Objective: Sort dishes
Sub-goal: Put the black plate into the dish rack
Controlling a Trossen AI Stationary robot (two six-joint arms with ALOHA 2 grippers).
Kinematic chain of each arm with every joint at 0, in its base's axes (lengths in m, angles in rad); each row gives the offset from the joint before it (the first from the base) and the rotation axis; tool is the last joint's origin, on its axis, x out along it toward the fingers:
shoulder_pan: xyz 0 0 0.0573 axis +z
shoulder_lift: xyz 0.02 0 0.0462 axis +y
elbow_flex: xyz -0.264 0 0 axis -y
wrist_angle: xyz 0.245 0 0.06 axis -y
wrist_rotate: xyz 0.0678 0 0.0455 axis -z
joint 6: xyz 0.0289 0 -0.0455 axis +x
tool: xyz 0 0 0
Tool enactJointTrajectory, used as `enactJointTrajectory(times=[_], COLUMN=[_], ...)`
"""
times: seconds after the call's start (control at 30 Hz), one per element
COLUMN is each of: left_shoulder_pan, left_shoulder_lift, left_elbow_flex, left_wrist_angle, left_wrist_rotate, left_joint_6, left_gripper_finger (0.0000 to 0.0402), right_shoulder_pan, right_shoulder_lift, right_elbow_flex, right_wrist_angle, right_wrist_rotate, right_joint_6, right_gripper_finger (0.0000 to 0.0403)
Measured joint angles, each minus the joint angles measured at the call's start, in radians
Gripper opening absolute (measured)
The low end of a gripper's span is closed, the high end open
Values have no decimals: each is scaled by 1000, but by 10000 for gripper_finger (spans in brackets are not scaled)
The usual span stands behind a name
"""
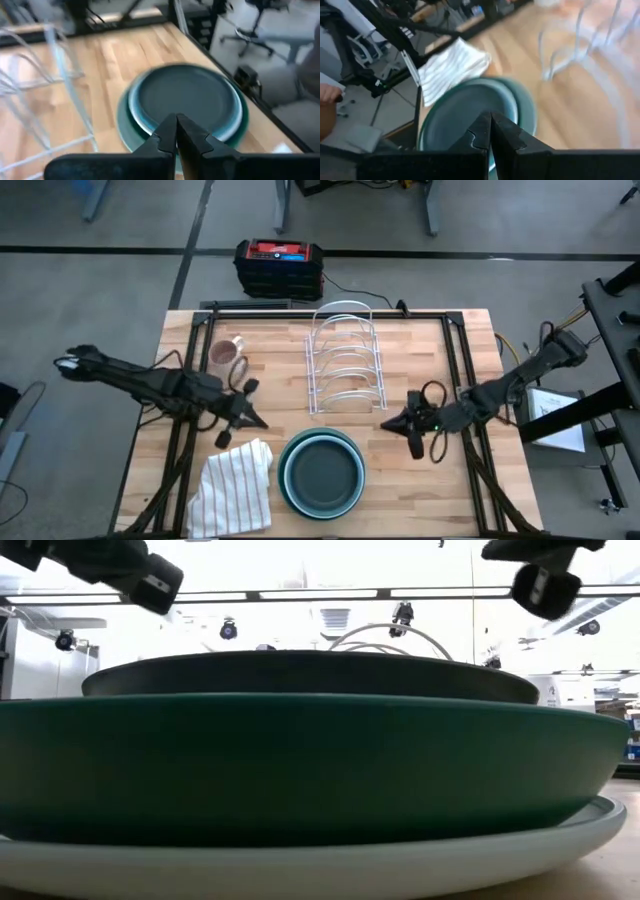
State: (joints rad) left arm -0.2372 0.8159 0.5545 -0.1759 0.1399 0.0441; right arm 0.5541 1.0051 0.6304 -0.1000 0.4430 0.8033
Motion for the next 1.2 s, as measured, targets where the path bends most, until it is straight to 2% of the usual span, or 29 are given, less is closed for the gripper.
enactJointTrajectory(times=[0.23, 0.4, 0.73, 0.97, 1.2], left_shoulder_pan=[-79, -112, -115, -115, -115], left_shoulder_lift=[151, 257, 428, 536, 647], left_elbow_flex=[-1, 5, 0, 0, 2], left_wrist_angle=[14, 86, 259, 360, 442], left_wrist_rotate=[9, 27, 25, 24, 23], left_joint_6=[-11, -14, 30, 35, 79], left_gripper_finger=[0, 0, 0, 0, 0], right_shoulder_pan=[71, 92, 91, 83, 66], right_shoulder_lift=[152, 238, 482, 571, 625], right_elbow_flex=[0, 11, 149, 210, 228], right_wrist_angle=[7, 10, 3, -54, -53], right_wrist_rotate=[-8, -10, -27, -23, -25], right_joint_6=[300, 438, 531, 615, 616], right_gripper_finger=[0, 0, 0, 0, 0])
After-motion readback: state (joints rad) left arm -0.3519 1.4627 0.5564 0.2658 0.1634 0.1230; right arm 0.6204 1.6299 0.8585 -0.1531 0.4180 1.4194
